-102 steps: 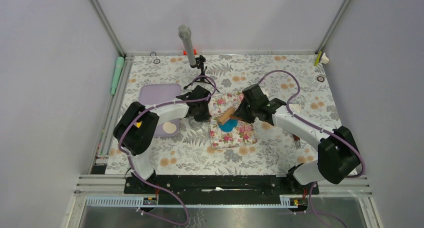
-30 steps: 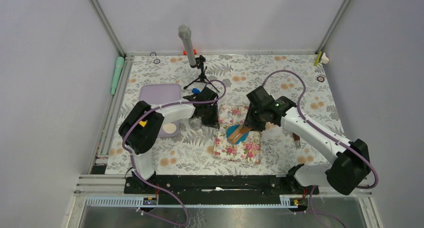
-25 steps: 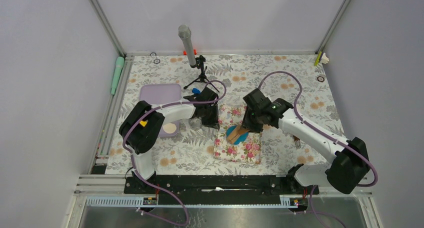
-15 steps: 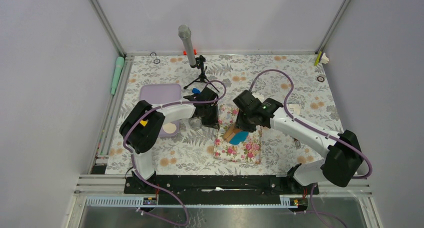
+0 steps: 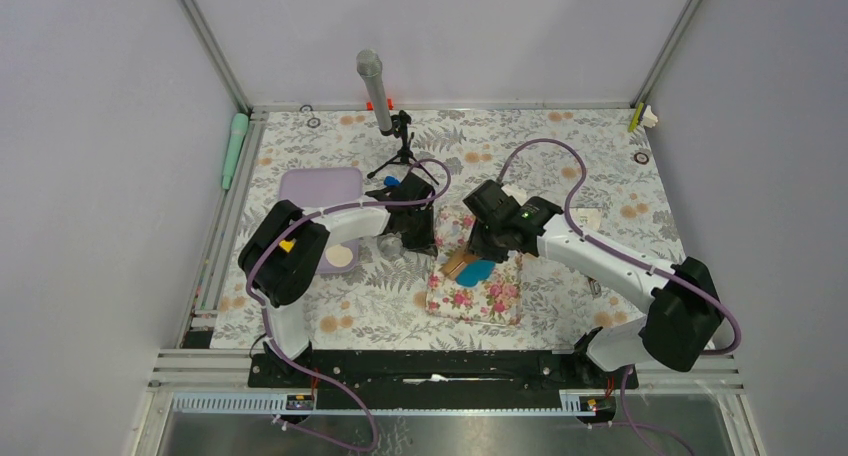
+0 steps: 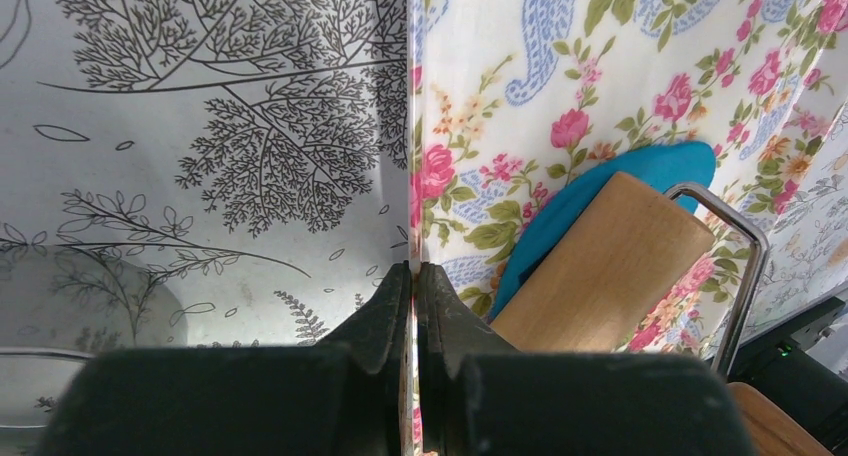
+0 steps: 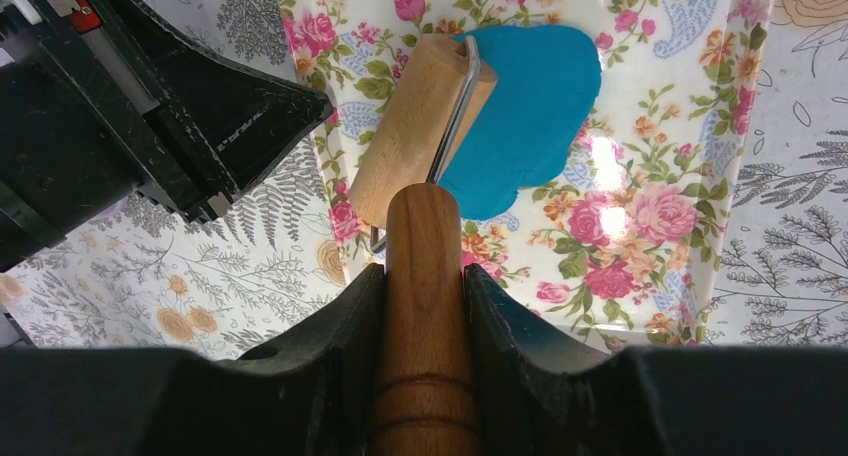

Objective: Roll out the dumpling wrappers from the dough
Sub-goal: Flatten out the dough on the work surface.

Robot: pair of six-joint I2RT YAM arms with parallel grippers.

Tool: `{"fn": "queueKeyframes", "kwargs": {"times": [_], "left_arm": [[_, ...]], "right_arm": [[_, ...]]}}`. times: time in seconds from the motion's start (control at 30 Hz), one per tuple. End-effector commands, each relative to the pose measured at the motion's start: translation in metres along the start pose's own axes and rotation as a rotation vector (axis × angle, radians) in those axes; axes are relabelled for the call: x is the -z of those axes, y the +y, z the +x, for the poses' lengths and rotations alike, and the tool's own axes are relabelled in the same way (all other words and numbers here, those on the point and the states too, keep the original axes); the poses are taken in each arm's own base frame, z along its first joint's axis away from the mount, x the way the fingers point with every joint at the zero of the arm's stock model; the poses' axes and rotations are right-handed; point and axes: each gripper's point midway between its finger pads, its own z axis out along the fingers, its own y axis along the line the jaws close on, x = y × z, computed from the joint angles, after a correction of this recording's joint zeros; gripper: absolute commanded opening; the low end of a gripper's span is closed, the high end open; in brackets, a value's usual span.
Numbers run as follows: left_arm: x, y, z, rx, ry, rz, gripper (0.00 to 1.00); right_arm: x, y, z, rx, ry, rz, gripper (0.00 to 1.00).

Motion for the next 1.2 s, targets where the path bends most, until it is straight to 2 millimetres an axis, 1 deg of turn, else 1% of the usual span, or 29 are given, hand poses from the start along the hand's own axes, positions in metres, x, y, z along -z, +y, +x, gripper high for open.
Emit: {"fn": "queueKeyframes", "kwargs": {"times": [0.0, 0.1, 0.27, 0.43, 0.57, 0.67, 0.73, 0.8, 0.87, 0.93, 0.97, 1.03, 1.07, 1.13, 1.17], "left_arm": [[0.009, -0.016, -0.009, -0.026, -0.036, 0.057, 0.00], [0.008, -0.016, -0.008, -0.023, -0.031, 0.059, 0.00], [0.009, -0.019, -0.010, -0.030, -0.038, 0.065, 0.00], [0.010, -0.020, -0.011, -0.030, -0.039, 0.068, 0.00], [0.009, -0.021, -0.011, -0.029, -0.035, 0.073, 0.00], [0.010, -0.023, -0.011, -0.029, -0.035, 0.077, 0.00], [0.011, -0.023, -0.012, -0.032, -0.042, 0.075, 0.00], [0.012, -0.022, -0.013, -0.034, -0.043, 0.069, 0.00], [0.011, -0.020, -0.013, -0.031, -0.047, 0.060, 0.00], [0.011, -0.019, -0.012, -0.029, -0.046, 0.056, 0.00], [0.011, -0.019, -0.012, -0.028, -0.047, 0.054, 0.00], [0.010, -0.018, -0.012, -0.025, -0.048, 0.049, 0.00], [0.010, -0.017, -0.013, -0.024, -0.049, 0.047, 0.00], [0.010, -0.017, -0.013, -0.022, -0.049, 0.046, 0.00], [0.010, -0.017, -0.013, -0.021, -0.049, 0.047, 0.00]], "right_arm": [[-0.038, -0.062, 0.026, 0.040, 0.051, 0.262, 0.00], [-0.044, -0.064, 0.030, 0.020, 0.051, 0.260, 0.00], [-0.052, -0.068, 0.028, 0.050, 0.042, 0.295, 0.00], [-0.056, -0.058, 0.020, 0.082, 0.026, 0.272, 0.00], [-0.053, -0.041, 0.009, 0.097, 0.010, 0.235, 0.00], [-0.048, -0.034, 0.002, 0.103, -0.004, 0.223, 0.00], [-0.042, -0.030, -0.001, 0.103, -0.010, 0.209, 0.00], [-0.031, -0.024, -0.007, 0.099, -0.023, 0.183, 0.00], [-0.012, -0.016, -0.015, 0.092, -0.047, 0.138, 0.00], [0.014, -0.008, -0.026, 0.078, -0.091, 0.074, 0.00], [0.025, -0.007, -0.030, 0.072, -0.108, 0.055, 0.00], [0.043, -0.009, -0.036, 0.064, -0.140, 0.037, 0.00], [0.048, -0.012, -0.038, 0.059, -0.153, 0.041, 0.00], [0.053, -0.021, -0.039, 0.054, -0.170, 0.064, 0.00], [0.052, -0.025, -0.039, 0.048, -0.176, 0.078, 0.00]]}}
